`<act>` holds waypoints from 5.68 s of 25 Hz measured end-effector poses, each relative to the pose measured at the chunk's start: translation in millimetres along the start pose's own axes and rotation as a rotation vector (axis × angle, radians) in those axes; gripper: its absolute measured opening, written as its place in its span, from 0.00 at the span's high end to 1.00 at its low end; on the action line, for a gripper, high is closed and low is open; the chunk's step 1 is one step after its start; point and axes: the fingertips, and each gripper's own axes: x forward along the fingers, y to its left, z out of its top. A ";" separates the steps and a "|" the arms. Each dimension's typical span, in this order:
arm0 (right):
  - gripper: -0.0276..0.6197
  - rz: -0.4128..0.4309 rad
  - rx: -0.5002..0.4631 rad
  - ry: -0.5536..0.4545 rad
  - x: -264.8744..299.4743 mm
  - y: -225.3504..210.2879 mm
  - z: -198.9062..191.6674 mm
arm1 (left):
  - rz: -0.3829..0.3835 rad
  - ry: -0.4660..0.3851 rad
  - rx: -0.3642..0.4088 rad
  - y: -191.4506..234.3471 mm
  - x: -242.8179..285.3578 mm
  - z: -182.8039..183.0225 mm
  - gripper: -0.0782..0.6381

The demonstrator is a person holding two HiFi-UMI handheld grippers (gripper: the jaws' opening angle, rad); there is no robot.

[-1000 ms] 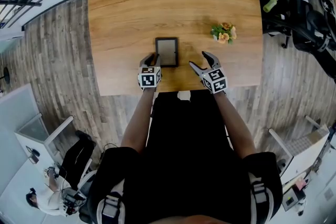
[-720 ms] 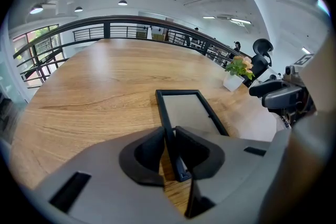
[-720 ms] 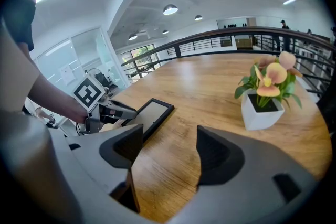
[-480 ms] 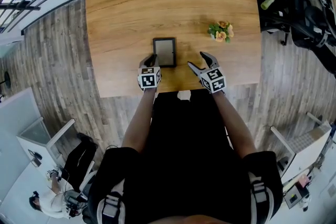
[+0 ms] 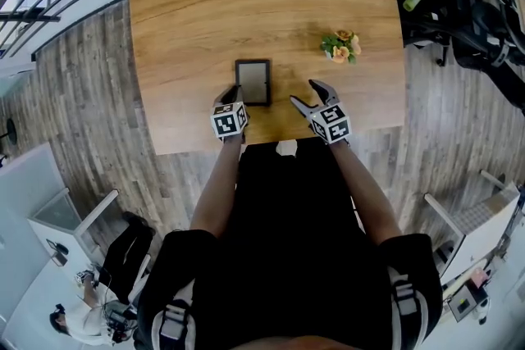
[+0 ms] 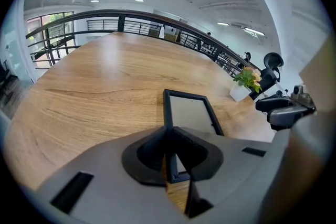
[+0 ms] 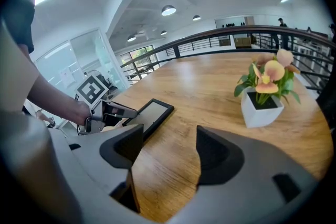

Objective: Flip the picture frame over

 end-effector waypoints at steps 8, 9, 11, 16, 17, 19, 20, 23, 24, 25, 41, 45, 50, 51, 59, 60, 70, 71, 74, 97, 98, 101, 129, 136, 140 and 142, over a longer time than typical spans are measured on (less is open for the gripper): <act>0.45 0.033 0.033 -0.012 3.1 11.1 1.7 | -0.040 -0.005 -0.085 -4.5 -1.7 -2.5 0.81; 0.45 0.038 0.036 -0.013 3.5 12.8 1.3 | -0.043 -0.008 -0.096 -5.1 -2.1 -2.2 0.81; 0.45 0.050 0.046 -0.014 4.6 16.8 0.2 | -0.051 -0.016 -0.117 -5.4 -3.4 -2.1 0.81; 0.46 0.081 0.072 -0.016 7.9 27.3 -0.8 | -0.080 -0.041 -0.164 -7.3 -8.9 -0.2 0.81; 0.46 0.087 0.076 -0.016 8.6 29.7 -0.6 | -0.086 -0.043 -0.171 -8.1 -10.4 -0.2 0.81; 0.46 0.100 0.079 -0.015 10.3 35.0 -0.6 | -0.095 -0.046 -0.177 -9.2 -13.1 -0.7 0.81; 0.46 0.107 0.079 -0.014 11.2 38.2 -0.8 | -0.100 -0.048 -0.182 -10.0 -14.4 -1.0 0.81; 0.47 0.142 0.090 -0.013 14.1 50.4 -1.6 | -0.125 -0.065 -0.226 -13.4 -18.3 -0.7 0.81; 0.47 0.154 0.092 -0.012 15.1 55.1 -2.0 | -0.131 -0.073 -0.243 -14.2 -19.4 -0.2 0.81; 0.47 0.165 0.093 -0.012 16.1 59.8 -2.7 | -0.136 -0.080 -0.254 -14.8 -20.4 0.3 0.81; 0.65 0.212 0.226 -0.099 15.6 96.5 3.7 | -0.237 -0.158 -0.248 -27.5 -47.5 8.4 0.81; 0.66 0.214 0.244 -0.106 17.5 102.3 2.1 | -0.261 -0.180 -0.237 -23.7 -52.8 8.4 0.81; 0.63 0.209 0.273 -0.120 20.4 113.5 2.1 | -0.288 -0.195 -0.222 -22.9 -61.0 9.5 0.81; 0.63 0.208 0.278 -0.123 21.1 114.6 2.5 | -0.292 -0.195 -0.218 -23.7 -61.2 10.1 0.81; 0.76 0.196 0.389 -0.181 18.0 111.8 7.9 | -0.313 -0.199 -0.180 -27.2 -64.1 13.3 0.81; 0.77 0.198 0.395 -0.183 17.9 113.4 7.9 | -0.315 -0.199 -0.178 -26.5 -65.0 13.0 0.81; 0.83 0.120 0.372 -0.257 10.0 113.4 19.0 | -0.299 -0.188 -0.082 -34.6 -63.9 8.9 0.81; 0.84 0.111 0.361 -0.253 10.5 112.4 19.5 | -0.305 -0.187 -0.073 -35.1 -64.4 9.2 0.81; 0.84 0.070 0.321 -0.235 11.6 105.2 20.0 | -0.334 -0.200 -0.062 -38.9 -67.1 14.2 0.81; 0.84 -0.046 -0.049 -0.134 16.1 103.8 28.6 | -0.595 -0.217 -0.230 -84.3 -75.4 45.7 0.66; 0.84 -0.045 -0.066 -0.130 16.5 105.5 28.5 | -0.604 -0.219 -0.245 -85.1 -75.7 47.3 0.66; 0.84 -0.042 -0.108 -0.114 17.8 110.0 27.5 | -0.620 -0.211 -0.273 -86.9 -75.4 50.0 0.65; 0.84 -0.261 -0.652 -0.008 18.1 116.4 31.6 | -0.575 -0.082 -0.466 -81.5 -54.2 47.4 0.65; 0.84 -0.313 -0.754 0.017 17.7 113.6 30.4 | -0.571 -0.067 -0.530 -83.0 -48.3 46.7 0.66; 0.84 -0.355 -0.823 0.032 16.7 110.7 28.5 | -0.576 -0.053 -0.587 -85.2 -42.6 45.6 0.66; 0.84 -0.370 -0.855 0.035 15.9 110.4 28.9 | -0.587 -0.047 -0.648 -85.2 -41.5 45.8 0.68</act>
